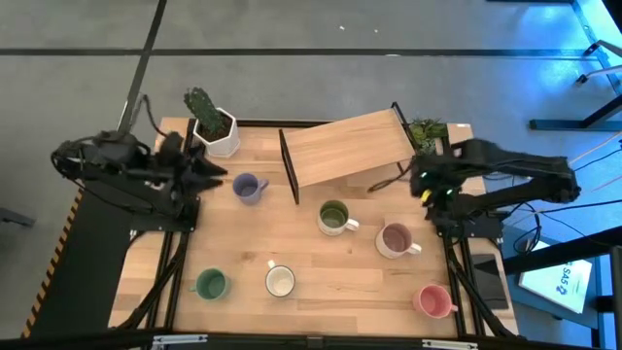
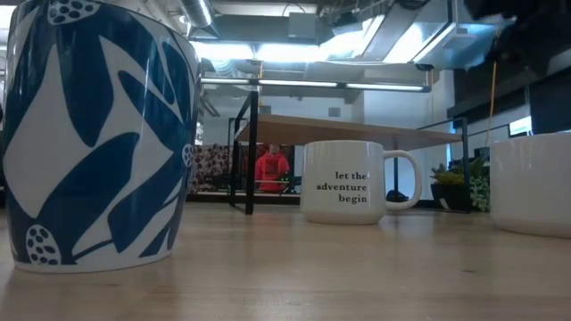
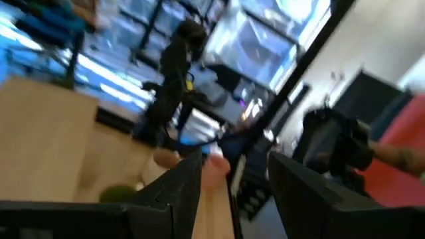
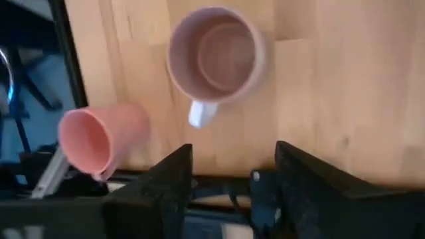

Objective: Place coffee mugs
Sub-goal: Put the white-brown mug on the shelf

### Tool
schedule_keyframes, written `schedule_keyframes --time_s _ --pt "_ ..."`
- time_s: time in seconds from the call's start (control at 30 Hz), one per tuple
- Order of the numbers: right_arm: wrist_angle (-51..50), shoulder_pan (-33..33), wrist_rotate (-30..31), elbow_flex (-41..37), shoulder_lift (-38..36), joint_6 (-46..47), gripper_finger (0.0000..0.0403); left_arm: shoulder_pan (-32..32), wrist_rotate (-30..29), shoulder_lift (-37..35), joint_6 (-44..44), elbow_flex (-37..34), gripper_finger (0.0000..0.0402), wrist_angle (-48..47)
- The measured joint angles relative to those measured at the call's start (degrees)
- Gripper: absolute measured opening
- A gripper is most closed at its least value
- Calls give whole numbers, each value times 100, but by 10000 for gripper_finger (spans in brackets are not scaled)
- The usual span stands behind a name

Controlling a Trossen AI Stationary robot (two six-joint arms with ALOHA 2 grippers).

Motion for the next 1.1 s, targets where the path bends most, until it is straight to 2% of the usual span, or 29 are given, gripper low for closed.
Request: schedule_keyframes --time_s 0.17,0.3,0.5,0.77,1.0,1.1 --pt "864 556 1486 -689 -23 886 237 1 4 194 -10 -2 181 -29" --pt "871 1037 2063 -607 -268 1413 238 0 -72 177 35 -2 180 -1" --pt "1191 1373 1727 -595 -447 1569 239 1 -464 135 15 0 179 304" --pt "1257 1385 1760 -755 -212 1627 239 2 -945 142 4 0 179 1" --pt "1392 1385 1787 -1019 -14 1584 239 2 -963 140 -7 0 179 -14" --pt "1824 1385 1733 -1205 89 1583 239 2 -961 141 -8 0 179 -15"
